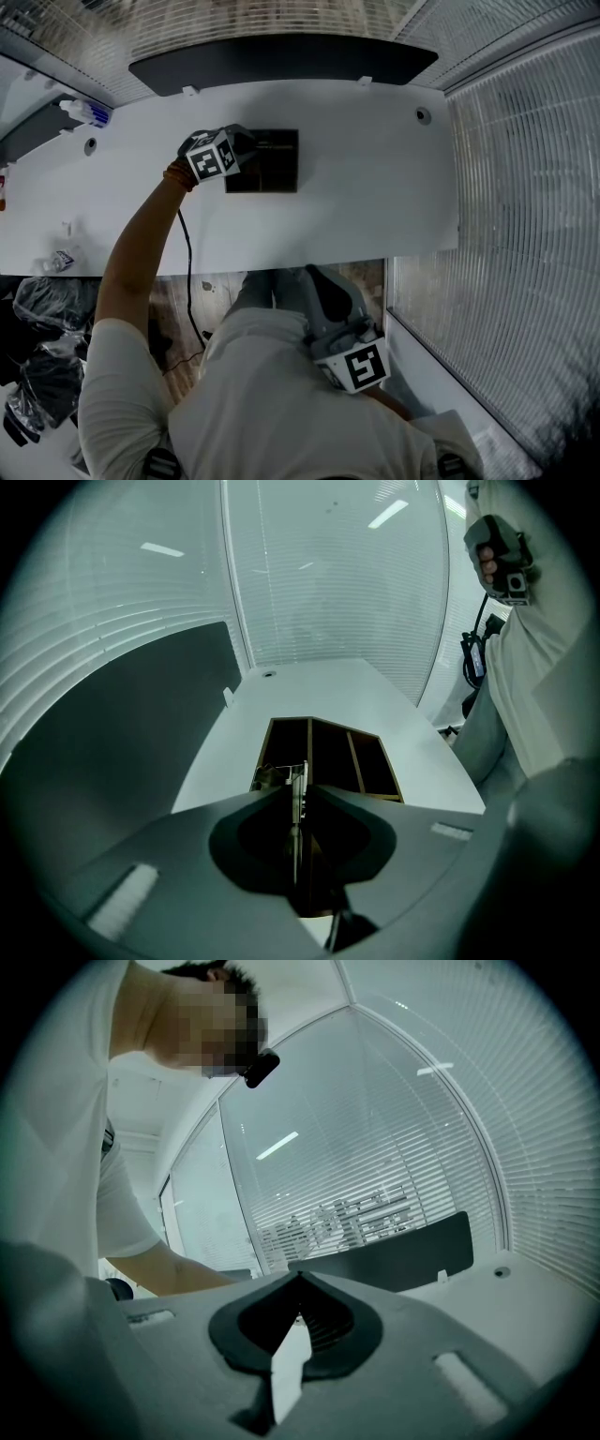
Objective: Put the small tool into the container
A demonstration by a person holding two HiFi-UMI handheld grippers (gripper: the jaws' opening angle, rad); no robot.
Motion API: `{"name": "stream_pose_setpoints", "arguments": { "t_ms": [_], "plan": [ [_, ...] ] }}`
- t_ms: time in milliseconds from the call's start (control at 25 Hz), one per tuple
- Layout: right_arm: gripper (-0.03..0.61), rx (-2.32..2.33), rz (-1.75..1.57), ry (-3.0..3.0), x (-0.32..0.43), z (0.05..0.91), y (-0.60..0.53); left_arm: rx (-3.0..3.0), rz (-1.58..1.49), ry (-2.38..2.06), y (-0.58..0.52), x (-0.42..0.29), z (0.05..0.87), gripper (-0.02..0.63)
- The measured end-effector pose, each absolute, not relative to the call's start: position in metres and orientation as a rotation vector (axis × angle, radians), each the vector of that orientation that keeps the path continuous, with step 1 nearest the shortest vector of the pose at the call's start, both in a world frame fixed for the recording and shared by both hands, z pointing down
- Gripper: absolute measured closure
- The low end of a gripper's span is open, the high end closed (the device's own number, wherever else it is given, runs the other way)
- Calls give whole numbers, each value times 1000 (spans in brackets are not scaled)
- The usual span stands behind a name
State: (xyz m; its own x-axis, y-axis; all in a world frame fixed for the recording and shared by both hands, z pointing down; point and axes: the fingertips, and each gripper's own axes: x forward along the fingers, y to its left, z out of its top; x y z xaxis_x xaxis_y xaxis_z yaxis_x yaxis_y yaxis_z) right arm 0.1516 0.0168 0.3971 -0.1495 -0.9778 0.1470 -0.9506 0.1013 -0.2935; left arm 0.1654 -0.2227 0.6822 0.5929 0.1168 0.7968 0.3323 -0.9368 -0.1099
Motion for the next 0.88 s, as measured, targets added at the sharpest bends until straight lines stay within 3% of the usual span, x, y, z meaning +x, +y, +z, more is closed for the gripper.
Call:
{"name": "stream_pose_setpoints", "arguments": {
  "t_ms": [240, 400, 880],
  "plan": [
    [578, -1977, -479, 2265, 148, 393, 16, -2595, -1245, -327, -227, 160, 677, 560],
    [578, -1967, -450, 2296, 144, 391, 19, -2633, -1161, -222, -234, 155, 656, 611],
    [578, -1892, -337, 2383, 124, 366, 9, -2836, -768, 205, -221, 112, 565, 611]
  ]
}}
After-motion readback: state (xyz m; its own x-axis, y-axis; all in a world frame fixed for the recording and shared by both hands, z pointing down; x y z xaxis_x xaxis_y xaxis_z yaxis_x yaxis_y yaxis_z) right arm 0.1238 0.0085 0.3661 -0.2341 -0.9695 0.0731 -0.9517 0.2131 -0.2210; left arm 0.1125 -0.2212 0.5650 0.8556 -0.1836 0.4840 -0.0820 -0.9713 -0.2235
